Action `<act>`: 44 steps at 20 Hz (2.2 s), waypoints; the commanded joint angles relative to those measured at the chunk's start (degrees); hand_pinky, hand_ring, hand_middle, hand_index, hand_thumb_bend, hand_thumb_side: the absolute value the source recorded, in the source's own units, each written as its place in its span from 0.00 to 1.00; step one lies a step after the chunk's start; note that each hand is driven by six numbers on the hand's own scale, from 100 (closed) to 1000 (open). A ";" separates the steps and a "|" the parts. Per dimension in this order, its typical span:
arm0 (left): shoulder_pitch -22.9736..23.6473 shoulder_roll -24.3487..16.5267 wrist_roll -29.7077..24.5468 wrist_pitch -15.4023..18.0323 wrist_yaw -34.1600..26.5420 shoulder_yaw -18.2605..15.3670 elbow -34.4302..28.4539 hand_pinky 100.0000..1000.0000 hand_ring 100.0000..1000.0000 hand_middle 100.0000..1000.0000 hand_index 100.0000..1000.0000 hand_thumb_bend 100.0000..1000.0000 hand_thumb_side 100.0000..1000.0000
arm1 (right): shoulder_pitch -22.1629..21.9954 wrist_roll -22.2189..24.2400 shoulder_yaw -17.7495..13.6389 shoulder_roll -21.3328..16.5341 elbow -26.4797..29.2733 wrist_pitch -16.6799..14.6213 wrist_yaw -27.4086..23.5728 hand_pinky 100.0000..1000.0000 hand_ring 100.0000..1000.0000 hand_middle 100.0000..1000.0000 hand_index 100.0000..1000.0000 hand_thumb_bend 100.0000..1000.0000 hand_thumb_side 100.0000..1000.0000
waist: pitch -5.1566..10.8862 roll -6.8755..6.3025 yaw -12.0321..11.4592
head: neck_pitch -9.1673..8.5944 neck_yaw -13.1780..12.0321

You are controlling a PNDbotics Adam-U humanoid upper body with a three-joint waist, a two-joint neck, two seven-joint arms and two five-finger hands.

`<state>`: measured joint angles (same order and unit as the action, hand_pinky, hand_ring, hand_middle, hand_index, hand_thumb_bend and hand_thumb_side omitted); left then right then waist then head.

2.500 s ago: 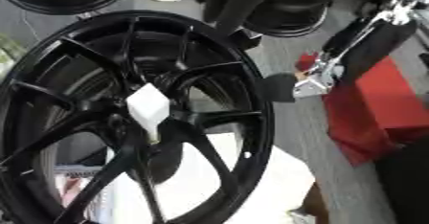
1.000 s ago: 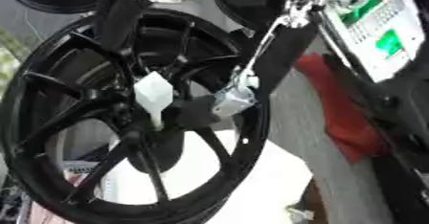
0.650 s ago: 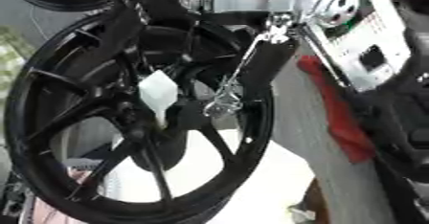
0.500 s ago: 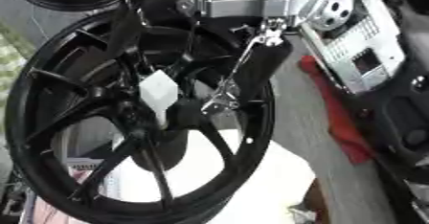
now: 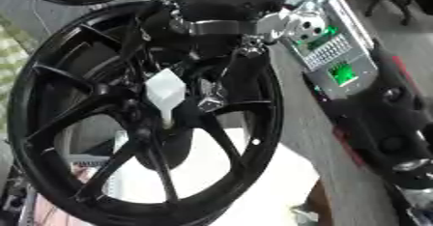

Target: Pull the pin out of the wheel hub.

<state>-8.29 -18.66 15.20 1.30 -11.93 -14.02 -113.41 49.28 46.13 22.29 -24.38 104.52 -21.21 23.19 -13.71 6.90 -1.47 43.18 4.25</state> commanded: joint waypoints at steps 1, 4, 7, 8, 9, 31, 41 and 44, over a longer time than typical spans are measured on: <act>-0.77 -0.62 0.05 -0.08 0.17 -0.44 -1.18 0.76 0.54 0.50 0.68 0.00 0.66 | 0.50 5.84 -0.18 0.03 -0.47 -6.12 1.86 0.83 0.82 0.74 0.84 0.47 0.05 | 0.49 -0.30 -0.15 | -0.40 0.31; -0.85 -0.56 0.10 -0.14 0.21 -0.49 -1.18 0.76 0.54 0.50 0.68 0.00 0.67 | 0.42 5.84 -0.01 0.40 -0.86 -5.69 2.89 0.82 0.81 0.73 0.84 0.47 0.05 | 0.30 -0.14 -0.38 | -0.33 0.49; -0.90 -0.51 0.17 -0.19 0.29 -0.55 -1.18 0.76 0.54 0.50 0.68 0.00 0.67 | 0.23 5.84 0.18 0.67 -1.09 -5.09 3.44 0.81 0.80 0.71 0.83 0.46 0.04 | 0.08 0.01 -0.52 | -0.29 0.60; -0.96 -0.50 0.18 -0.19 0.31 -0.55 -1.18 0.76 0.54 0.50 0.68 0.00 0.67 | 0.15 5.84 0.20 0.77 -1.18 -4.85 3.63 0.81 0.80 0.71 0.83 0.45 0.04 | -0.02 0.07 -0.57 | -0.30 0.64; -1.00 -0.48 0.17 -0.20 0.32 -0.54 -1.18 0.76 0.54 0.50 0.68 0.00 0.67 | 0.07 5.84 0.21 0.85 -1.30 -4.63 3.84 0.80 0.80 0.71 0.83 0.45 0.04 | -0.12 0.14 -0.61 | -0.29 0.68; -1.36 0.02 -0.03 -0.46 0.53 -0.50 -1.18 0.77 0.54 0.50 0.68 0.00 0.68 | -0.93 5.84 -0.03 1.34 -2.39 -2.29 4.44 0.78 0.77 0.60 0.72 0.37 0.00 | -1.10 0.38 -0.95 | -0.41 0.87; -1.49 0.09 -0.07 -0.75 0.67 -0.56 -1.18 0.77 0.54 0.50 0.68 0.00 0.68 | -1.05 5.84 0.30 1.29 -2.13 -1.04 3.31 0.77 0.75 0.54 0.68 0.35 0.00 | -1.24 0.50 -1.02 | -0.57 0.75; -1.59 0.16 -0.04 -0.78 0.70 -0.57 -1.18 0.77 0.54 0.50 0.68 0.00 0.68 | -1.11 5.84 0.22 1.31 -2.40 -0.73 3.55 0.77 0.75 0.54 0.68 0.36 0.00 | -1.38 0.56 -1.11 | -0.84 0.68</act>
<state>-9.18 -18.11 15.11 0.62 -11.43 -14.05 -113.41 47.53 48.59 22.96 -22.43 101.52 -18.76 27.02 -15.88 7.91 -2.54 43.08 4.93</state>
